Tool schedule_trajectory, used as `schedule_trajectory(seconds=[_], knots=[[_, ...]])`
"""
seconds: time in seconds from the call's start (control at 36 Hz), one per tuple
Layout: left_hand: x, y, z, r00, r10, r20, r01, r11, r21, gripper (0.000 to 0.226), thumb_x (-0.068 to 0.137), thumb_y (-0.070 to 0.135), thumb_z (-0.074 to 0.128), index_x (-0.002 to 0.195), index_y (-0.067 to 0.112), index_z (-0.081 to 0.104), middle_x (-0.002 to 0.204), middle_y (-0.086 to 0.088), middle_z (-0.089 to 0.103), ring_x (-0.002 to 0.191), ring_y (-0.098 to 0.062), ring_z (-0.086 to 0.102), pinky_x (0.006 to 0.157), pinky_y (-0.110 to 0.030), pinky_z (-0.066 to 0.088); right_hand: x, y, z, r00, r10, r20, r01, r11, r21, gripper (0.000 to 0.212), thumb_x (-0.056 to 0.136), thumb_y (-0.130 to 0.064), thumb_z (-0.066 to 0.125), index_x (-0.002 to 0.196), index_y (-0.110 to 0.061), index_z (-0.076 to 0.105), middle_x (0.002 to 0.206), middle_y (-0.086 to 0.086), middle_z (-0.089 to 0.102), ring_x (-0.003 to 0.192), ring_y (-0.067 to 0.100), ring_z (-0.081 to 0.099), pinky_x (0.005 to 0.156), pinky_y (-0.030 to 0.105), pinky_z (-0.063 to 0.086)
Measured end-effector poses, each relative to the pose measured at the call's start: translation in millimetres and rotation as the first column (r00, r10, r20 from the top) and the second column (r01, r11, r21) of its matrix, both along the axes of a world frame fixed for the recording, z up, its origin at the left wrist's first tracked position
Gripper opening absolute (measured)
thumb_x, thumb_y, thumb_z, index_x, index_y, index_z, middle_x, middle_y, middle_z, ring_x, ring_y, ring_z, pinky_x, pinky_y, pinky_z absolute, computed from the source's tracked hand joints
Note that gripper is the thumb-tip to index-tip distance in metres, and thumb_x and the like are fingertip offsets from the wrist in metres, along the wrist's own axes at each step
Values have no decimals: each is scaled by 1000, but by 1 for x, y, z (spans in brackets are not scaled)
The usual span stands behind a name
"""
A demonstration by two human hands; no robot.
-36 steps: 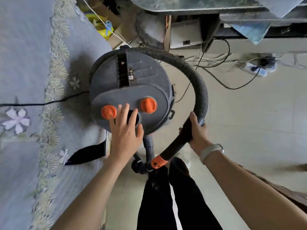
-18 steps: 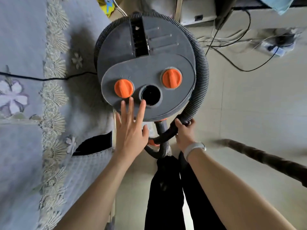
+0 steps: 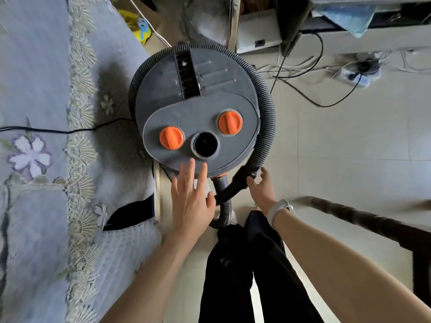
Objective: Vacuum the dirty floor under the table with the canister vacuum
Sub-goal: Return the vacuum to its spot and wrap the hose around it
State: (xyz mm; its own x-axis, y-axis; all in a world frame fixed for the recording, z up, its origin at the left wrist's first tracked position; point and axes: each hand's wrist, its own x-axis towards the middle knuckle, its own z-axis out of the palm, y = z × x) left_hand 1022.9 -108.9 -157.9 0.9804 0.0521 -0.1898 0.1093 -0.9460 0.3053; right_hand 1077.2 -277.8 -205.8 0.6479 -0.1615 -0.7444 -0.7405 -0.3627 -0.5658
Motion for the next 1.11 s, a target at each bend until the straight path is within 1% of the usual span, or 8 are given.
schedule_trajectory(seconds=[0.11, 0.22, 0.39, 0.5, 0.64, 0.78, 1.0, 1.11], knots=[[6, -20, 17, 998, -35, -54, 34, 999, -8, 63, 76, 22, 56, 136, 6, 49, 145, -21, 42, 131, -40, 40, 93, -58, 44, 0, -16, 33, 978, 180, 110, -174, 983, -61, 54, 98, -15, 50, 147, -7, 30, 150, 11, 36, 139, 24, 32, 111, 29, 25], [21, -45, 39, 993, -49, -105, 52, 998, 21, 68, 70, 19, 72, 134, 8, 52, 144, -20, 45, 132, -41, 42, 94, -60, 44, 3, -47, 68, 912, 375, 164, -342, 919, -198, 51, 99, -17, 45, 147, -9, 31, 151, 8, 35, 140, 24, 30, 113, 31, 22], [58, -95, 79, 990, -92, -111, 97, 994, 48, 64, 73, 25, 71, 133, 11, 55, 141, -17, 49, 131, -40, 44, 98, -60, 42, 19, -108, 115, 858, 492, 149, -405, 825, -393, 50, 100, -26, 42, 148, -17, 32, 155, 4, 31, 144, 22, 23, 118, 41, 17], [97, -141, 101, 976, -169, -137, 177, 983, 47, 63, 70, 26, 75, 129, 11, 59, 134, -15, 56, 123, -38, 53, 92, -58, 45, 36, -157, 142, 868, 471, 156, -378, 832, -406, 46, 101, -26, 41, 146, -18, 35, 155, 3, 30, 145, 21, 20, 118, 42, 15], [172, -213, 125, 937, -329, -114, 335, 942, 36, 51, 70, 30, 60, 116, 8, 67, 117, -12, 65, 104, -33, 64, 80, -54, 53, 75, -230, 164, 913, 355, 200, -252, 878, -408, 44, 99, -22, 45, 142, -14, 43, 146, 4, 43, 139, 23, 32, 114, 36, 23], [246, -289, 154, 929, -370, -26, 370, 929, 5, 49, 86, 25, 56, 133, 10, 55, 135, -10, 55, 127, -28, 49, 106, -54, 32, 123, -298, 185, 949, 239, 205, -148, 914, -379, 43, 100, -23, 43, 142, -12, 41, 143, 8, 46, 135, 26, 38, 111, 36, 31], [317, -370, 172, 869, -494, 12, 494, 868, -55, 45, 83, 23, 54, 123, 6, 61, 125, -11, 61, 117, -29, 58, 97, -48, 43, 184, -371, 199, 963, 40, 267, 45, 951, -305, 41, 99, -16, 45, 139, -7, 45, 140, 10, 49, 131, 26, 43, 109, 32, 32], [361, -406, 164, 822, -556, -124, 553, 831, -57, 50, 97, 29, 42, 145, 16, 37, 150, 0, 35, 139, -18, 31, 114, -35, 22, 212, -406, 185, 965, -72, 254, 139, 956, -259, 39, 98, -14, 46, 137, -5, 46, 139, 13, 49, 130, 27, 45, 107, 34, 36]])
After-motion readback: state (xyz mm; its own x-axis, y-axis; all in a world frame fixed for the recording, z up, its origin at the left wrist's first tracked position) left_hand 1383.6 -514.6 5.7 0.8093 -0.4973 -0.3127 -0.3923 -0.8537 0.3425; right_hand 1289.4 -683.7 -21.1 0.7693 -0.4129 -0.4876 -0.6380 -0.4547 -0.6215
